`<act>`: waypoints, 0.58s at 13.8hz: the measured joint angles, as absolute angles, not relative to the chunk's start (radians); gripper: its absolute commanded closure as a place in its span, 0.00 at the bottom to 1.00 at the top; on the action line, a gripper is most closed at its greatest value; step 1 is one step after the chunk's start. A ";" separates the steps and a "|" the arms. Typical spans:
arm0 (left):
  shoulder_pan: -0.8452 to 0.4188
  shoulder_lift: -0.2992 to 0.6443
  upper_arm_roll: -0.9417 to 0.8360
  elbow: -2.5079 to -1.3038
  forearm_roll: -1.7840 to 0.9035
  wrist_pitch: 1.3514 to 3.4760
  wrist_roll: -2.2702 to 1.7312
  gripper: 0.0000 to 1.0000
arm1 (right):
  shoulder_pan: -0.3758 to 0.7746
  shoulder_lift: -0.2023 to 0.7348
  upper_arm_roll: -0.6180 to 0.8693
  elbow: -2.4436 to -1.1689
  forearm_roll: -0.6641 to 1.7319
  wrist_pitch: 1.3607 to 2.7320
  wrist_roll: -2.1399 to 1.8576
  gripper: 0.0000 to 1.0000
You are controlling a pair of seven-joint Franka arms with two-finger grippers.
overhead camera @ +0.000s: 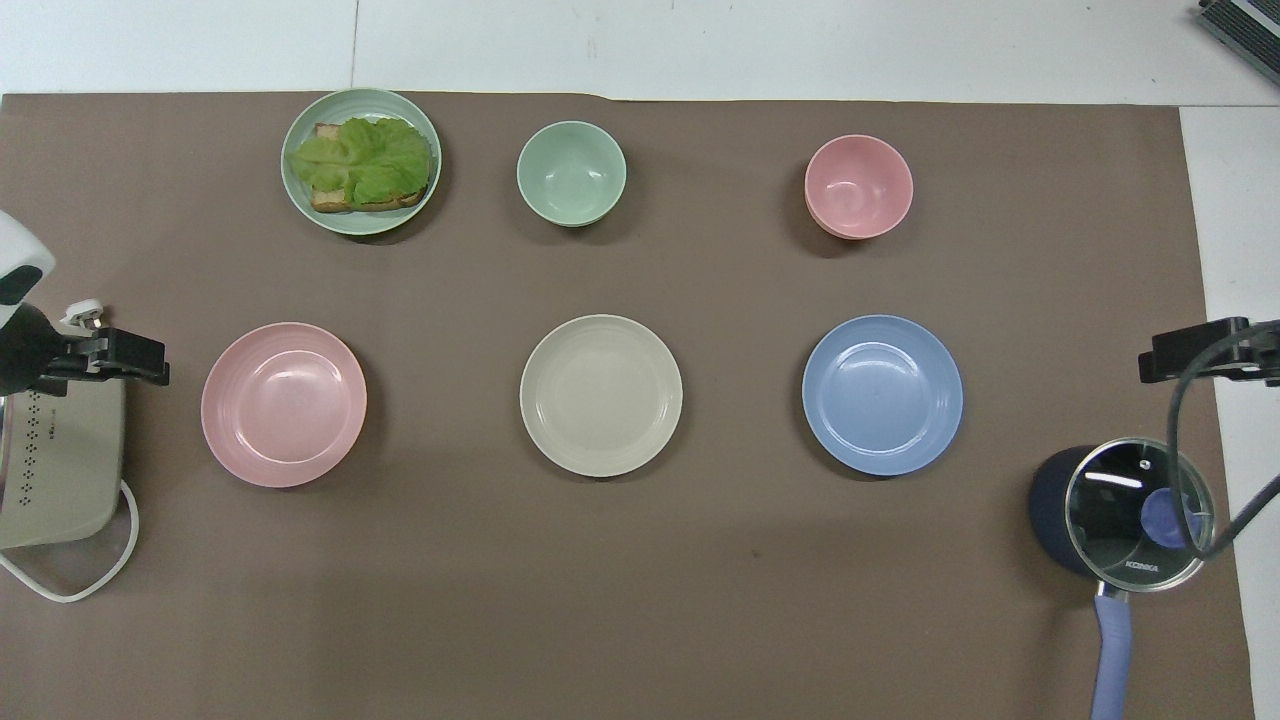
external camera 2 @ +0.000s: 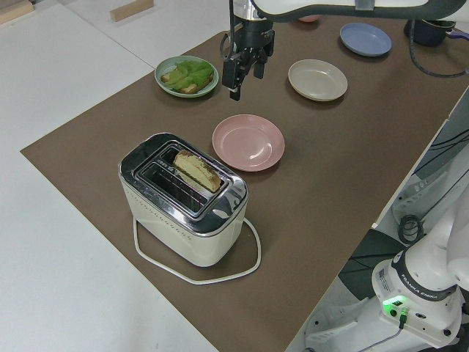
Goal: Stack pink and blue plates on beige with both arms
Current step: 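Move the left gripper to the rim of the pink plate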
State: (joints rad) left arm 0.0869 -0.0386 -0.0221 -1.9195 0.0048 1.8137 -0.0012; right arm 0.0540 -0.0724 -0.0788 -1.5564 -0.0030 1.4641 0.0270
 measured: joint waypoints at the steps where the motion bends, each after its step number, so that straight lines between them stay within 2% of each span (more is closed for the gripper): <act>1: 0.099 -0.031 -0.021 -1.962 0.005 1.866 -0.001 0.00 | 0.054 -0.072 -0.079 -1.556 -0.003 1.464 0.027 0.00; 8: 0.125 0.080 -0.020 -2.128 0.004 2.068 -0.006 0.00 | 0.054 -0.072 -0.079 -1.556 -0.003 1.464 0.025 0.00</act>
